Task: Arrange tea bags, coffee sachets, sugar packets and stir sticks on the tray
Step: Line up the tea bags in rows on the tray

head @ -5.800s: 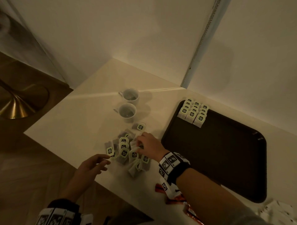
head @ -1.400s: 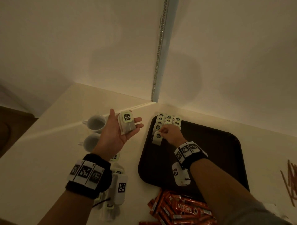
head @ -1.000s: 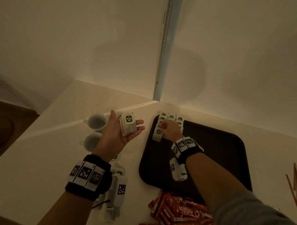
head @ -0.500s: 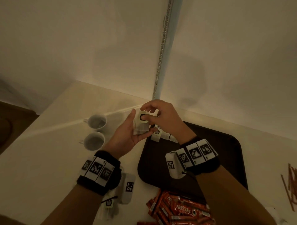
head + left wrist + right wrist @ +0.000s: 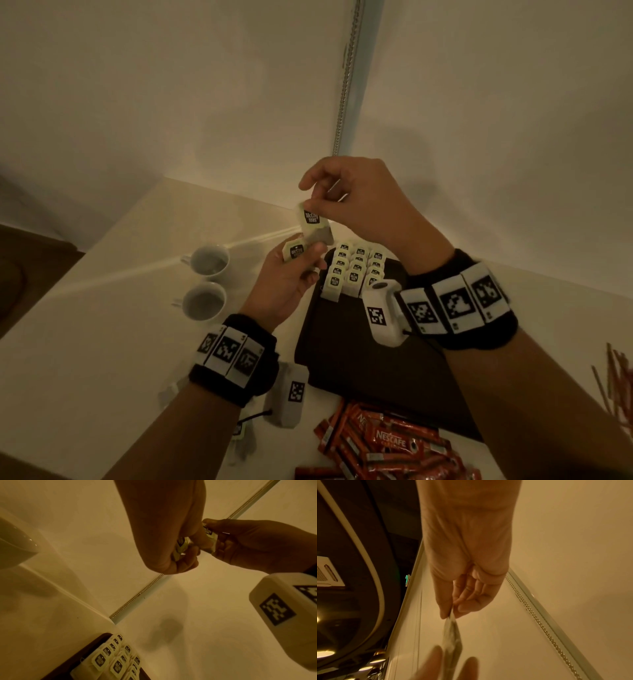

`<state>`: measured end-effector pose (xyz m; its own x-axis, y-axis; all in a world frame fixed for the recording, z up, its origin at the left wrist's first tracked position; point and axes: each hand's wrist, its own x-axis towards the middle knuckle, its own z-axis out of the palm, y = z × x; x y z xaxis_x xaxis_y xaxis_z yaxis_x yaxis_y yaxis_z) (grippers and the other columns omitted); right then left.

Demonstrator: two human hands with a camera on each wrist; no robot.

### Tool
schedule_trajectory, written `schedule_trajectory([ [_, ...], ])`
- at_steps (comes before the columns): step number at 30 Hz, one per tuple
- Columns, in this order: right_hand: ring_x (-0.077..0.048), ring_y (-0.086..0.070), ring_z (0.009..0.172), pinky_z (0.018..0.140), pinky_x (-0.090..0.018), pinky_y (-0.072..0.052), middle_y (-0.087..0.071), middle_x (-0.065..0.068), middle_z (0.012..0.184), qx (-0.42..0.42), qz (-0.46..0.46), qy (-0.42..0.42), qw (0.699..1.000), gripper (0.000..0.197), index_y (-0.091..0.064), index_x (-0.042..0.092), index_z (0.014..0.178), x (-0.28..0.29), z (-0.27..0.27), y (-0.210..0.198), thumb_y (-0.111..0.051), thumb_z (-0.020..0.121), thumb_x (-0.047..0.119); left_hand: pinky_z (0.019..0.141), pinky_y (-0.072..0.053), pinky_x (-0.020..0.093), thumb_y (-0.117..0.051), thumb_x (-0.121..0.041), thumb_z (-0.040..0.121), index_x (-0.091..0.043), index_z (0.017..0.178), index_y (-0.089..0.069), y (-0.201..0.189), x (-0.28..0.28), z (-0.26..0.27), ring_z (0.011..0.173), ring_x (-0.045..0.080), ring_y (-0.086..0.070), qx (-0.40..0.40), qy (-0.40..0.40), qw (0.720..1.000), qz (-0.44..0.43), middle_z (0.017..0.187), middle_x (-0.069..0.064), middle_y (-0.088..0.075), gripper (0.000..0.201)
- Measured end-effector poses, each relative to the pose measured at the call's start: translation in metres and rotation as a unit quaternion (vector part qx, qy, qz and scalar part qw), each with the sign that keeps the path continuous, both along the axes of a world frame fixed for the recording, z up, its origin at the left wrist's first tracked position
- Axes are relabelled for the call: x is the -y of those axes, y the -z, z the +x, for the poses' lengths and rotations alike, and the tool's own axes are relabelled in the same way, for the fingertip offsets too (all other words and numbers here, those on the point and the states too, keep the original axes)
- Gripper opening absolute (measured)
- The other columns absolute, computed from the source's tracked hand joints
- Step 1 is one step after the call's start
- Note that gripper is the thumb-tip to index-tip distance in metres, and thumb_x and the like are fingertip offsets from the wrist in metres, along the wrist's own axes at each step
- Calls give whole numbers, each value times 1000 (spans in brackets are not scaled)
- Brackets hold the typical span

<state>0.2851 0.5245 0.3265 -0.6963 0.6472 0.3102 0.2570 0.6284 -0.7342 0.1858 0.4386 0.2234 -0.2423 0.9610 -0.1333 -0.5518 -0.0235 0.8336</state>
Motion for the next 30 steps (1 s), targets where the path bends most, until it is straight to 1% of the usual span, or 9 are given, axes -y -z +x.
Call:
schedule_trajectory([
  [4, -3, -61, 60, 62, -9, -47, -64, 7, 71, 15, 9, 1, 1000, 17, -68, 17, 91, 1, 2, -4, -75, 77, 12, 51, -43, 14, -62, -20, 73, -14, 92, -60, -3, 1, 4, 62, 6, -59, 26, 3, 1000, 10, 80, -7, -69, 20],
  [10, -1, -60, 60, 63, -9, -47, -63, 9, 71, 27, 1, 1, 1000, 15, -68, 18, 90, 4, 2, -5, -74, 78, 12, 53, -45, 15, -60, -22, 76, -13, 97, -61, -5, 5, 6, 68, 9, -62, 44, 18, 999, 12, 85, -4, -70, 22],
  [15, 0, -58, 61, 62, -6, -42, -61, 11, 72, 32, 0, 3, 999, 17, -67, 18, 95, 5, 1, -3, -71, 80, 10, 55, -48, 16, -57, -20, 78, -14, 100, -62, -5, 7, 6, 73, 9, -66, 42, 29, 999, 16, 88, -5, -72, 23],
  [20, -4, -59, 62, 63, -9, -46, -60, 12, 71, 30, -3, 12, 999, 15, -68, 18, 94, 3, 3, -1, -71, 81, 11, 56, -49, 17, -58, -22, 79, -15, 102, -61, -4, 7, 5, 76, 11, -67, 39, 20, 999, 14, 91, -4, -72, 24],
  [22, -7, -61, 62, 64, -13, -50, -61, 12, 71, 31, -2, 11, 999, 15, -69, 18, 94, 2, 4, 2, -71, 81, 11, 56, -50, 18, -58, -22, 80, -15, 105, -60, -3, 7, 5, 78, 11, -67, 34, 24, 999, 16, 93, -3, -72, 25],
  [24, -5, -61, 62, 65, -16, -52, -61, 13, 71, 29, -5, 12, 1000, 15, -70, 18, 94, 0, 6, 4, -71, 81, 11, 56, -50, 18, -58, -22, 79, -16, 101, -61, -1, 7, 4, 77, 11, -68, 29, 23, 999, 16, 91, -4, -73, 22],
  [27, -1, -61, 62, 64, -15, -53, -62, 11, 73, 18, -19, 25, 999, 15, -71, 17, 94, -5, 14, 12, -70, 81, 10, 59, -53, 20, -58, -23, 81, -18, 105, -58, 3, 6, -1, 81, 16, -69, 48, 7, 999, 2, 95, 1, -73, 25],
  [29, 3, -60, 62, 62, -10, -50, -62, 11, 76, 36, -24, 38, 998, 13, -72, 16, 93, -9, 22, 22, -69, 82, 9, 63, -56, 25, -53, -19, 90, -14, 108, -53, 9, 5, -10, 87, 23, -71, 105, -18, 994, -24, 99, 10, -73, 19],
  [30, 5, -59, 61, 60, -8, -48, -62, 12, 77, 54, -28, 46, 997, 12, -71, 16, 92, -11, 28, 30, -69, 83, 9, 65, -57, 28, -45, -16, 95, -10, 108, -51, 12, 5, -15, 91, 27, -71, 136, -32, 989, -37, 101, 14, -72, 15],
])
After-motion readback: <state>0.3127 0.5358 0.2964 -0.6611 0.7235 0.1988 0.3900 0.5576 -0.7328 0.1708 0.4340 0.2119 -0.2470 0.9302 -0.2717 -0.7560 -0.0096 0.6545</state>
